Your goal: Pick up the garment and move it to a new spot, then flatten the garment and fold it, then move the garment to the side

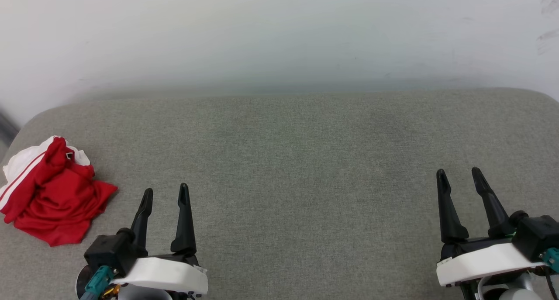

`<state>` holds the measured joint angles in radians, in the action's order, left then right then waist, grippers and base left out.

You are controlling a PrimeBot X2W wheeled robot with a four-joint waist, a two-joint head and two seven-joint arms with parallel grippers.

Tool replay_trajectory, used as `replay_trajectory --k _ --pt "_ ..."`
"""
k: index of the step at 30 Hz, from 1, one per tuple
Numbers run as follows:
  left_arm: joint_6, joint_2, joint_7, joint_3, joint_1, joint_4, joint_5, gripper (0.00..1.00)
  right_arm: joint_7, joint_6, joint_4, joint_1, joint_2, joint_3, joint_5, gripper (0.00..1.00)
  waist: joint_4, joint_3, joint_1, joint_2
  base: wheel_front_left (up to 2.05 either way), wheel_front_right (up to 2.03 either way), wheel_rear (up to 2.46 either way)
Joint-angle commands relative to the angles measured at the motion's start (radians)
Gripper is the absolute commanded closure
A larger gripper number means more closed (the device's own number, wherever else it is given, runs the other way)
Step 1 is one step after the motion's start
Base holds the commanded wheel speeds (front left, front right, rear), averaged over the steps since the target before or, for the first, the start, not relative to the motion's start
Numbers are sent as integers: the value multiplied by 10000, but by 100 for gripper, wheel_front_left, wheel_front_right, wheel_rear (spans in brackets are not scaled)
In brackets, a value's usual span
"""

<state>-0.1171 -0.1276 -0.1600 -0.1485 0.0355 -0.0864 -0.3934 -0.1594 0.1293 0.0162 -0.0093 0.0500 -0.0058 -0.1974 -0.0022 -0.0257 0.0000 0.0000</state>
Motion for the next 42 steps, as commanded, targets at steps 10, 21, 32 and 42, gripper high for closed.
replay_trajectory --k 10,21,32,42 --pt "-736 -545 -305 -845 99 -144 922 0 -309 21 35 161 9 189 953 0 -4 90 0 0 0 0 0" --pt "235 160 -550 -80 504 -162 650 0 -558 21 95 294 7 318 900 0 -9 131 0 0 0 0 0" --pt "1971 746 -766 1143 806 346 1495 0 -779 13 -315 412 5 382 879 0 -20 116 0 0 0 0 0" --pt "2209 775 -955 1076 766 628 2192 0 -968 13 -312 334 4 347 1621 0 41 -19 0 0 0 0 0"
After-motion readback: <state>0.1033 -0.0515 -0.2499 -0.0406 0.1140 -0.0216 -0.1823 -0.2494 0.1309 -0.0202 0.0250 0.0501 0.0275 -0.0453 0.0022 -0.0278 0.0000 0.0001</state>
